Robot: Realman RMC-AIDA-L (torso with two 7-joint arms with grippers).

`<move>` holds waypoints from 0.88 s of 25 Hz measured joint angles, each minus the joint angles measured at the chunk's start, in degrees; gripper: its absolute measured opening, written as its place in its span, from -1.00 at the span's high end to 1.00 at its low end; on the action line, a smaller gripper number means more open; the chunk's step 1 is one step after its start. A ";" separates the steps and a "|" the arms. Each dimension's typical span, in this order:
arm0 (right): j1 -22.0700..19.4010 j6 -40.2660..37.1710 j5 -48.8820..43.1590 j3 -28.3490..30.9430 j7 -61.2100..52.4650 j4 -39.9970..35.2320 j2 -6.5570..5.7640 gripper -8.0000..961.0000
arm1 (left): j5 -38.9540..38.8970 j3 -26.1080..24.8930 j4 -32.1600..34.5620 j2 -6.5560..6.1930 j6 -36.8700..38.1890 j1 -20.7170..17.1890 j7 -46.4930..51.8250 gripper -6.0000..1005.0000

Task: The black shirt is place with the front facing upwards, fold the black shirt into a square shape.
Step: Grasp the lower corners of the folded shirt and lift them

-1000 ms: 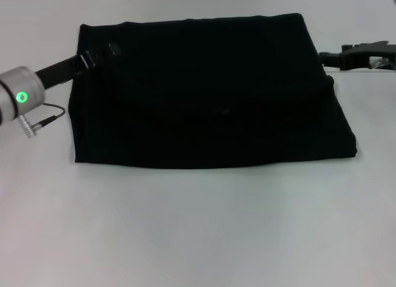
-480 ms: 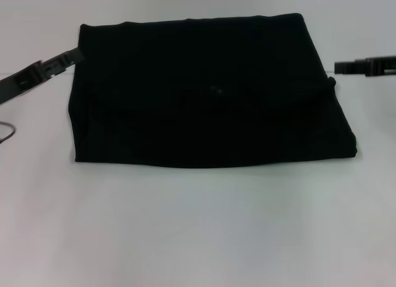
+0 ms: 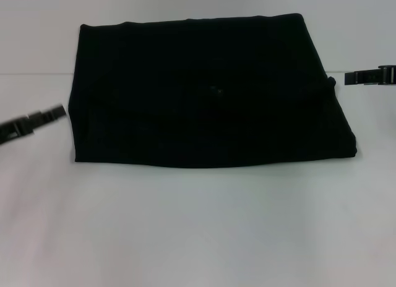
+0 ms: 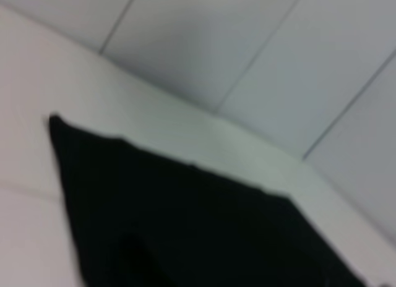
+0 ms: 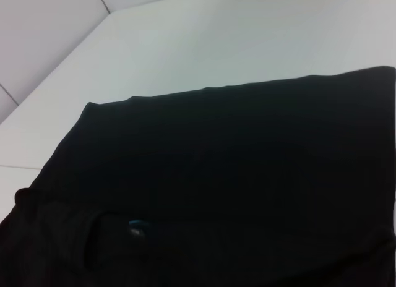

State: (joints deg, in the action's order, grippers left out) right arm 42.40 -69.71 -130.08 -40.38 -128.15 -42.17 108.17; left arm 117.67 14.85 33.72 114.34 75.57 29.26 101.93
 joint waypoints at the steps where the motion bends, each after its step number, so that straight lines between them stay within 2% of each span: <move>1: 0.01 0.00 -0.02 -0.01 -0.21 0.06 -0.03 -0.27 | 0.76 3.68 -0.10 0.12 -1.79 -0.51 -0.04 -0.58; 7: 0.05 0.42 -0.08 0.39 -1.05 0.14 -0.29 -0.27 | 2.60 10.69 0.01 0.44 -5.35 -0.21 0.02 -0.57; 10: 0.10 0.47 -0.09 0.36 -1.18 0.40 -0.38 -0.27 | 2.63 17.28 0.10 0.65 -10.32 0.25 -0.09 -0.57; 15: 0.22 0.46 -0.09 -0.03 -2.19 0.48 -0.43 -0.27 | 2.66 24.33 0.09 1.25 -15.80 1.08 -0.15 -0.57; 22: 0.51 0.39 -0.24 -0.13 -2.56 0.48 -0.52 -0.27 | 2.66 26.41 0.36 1.32 -17.85 1.49 -0.18 -0.57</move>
State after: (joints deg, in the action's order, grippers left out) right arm 42.90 -69.32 -130.32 -40.51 -130.72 -41.69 107.65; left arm 120.32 41.26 34.07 115.66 57.72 30.75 101.75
